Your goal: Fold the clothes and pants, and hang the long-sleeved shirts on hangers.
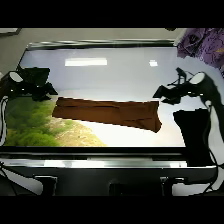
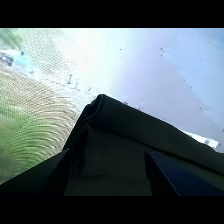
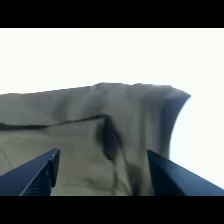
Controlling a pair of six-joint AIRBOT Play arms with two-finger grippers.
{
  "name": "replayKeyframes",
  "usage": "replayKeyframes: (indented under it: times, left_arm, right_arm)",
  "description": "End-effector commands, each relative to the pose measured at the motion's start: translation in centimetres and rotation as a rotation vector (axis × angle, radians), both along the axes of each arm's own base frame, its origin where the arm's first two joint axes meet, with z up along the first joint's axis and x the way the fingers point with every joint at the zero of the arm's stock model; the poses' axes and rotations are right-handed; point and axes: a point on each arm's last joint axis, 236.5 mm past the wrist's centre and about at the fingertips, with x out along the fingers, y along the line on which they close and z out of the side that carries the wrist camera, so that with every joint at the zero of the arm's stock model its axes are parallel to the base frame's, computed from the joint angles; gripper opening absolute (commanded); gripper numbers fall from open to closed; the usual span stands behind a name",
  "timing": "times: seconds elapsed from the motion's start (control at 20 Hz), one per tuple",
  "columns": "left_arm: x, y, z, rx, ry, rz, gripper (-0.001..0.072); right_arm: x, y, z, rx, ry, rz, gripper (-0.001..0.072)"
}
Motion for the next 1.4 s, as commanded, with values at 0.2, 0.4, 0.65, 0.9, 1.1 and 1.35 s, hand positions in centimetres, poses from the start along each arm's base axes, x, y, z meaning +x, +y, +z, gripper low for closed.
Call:
replayKeyframes:
  times: [0.2, 0.4, 0.65, 0.9, 1.1, 1.35]
  left_arm:
    - [-0.8, 1.3, 4.8, 0.021, -0.03, -0.01, 0.055]
    - [-0.9, 1.2, 4.8, 0.018, -0.024, -0.014, 0.055]
    - [-0.9, 1.3, 4.7, 0.023, -0.022, -0.014, 0.055]
    - [-0.7, 1.3, 4.7, 0.025, -0.029, -0.013, 0.055]
    - [-0.7, 0.4, 4.7, 0.024, -0.029, -0.03, 0.055]
    - [0.3, -4.0, 4.8, 0.021, -0.068, -0.102, 0.0227]
  right_arm:
    - [-5.7, -4.9, -1.3, 0.282, 0.071, -0.046, 0.0675]
    - [-6.7, -2.2, -5.8, 0.396, 0.109, -0.04, 0.0675]
    - [-5.3, -0.5, -9.4, 0.395, 0.106, -0.038, 0.0674]
    - [-5.2, 3.8, -9.8, 0.434, 0.128, 0.027, 0.0657]
    - [-5.7, 7.5, -8.9, 0.431, 0.125, 0.118, 0.0124]
    - [-5.7, 4.9, -3.0, 0.271, 0.144, 0.064, 0.0027]
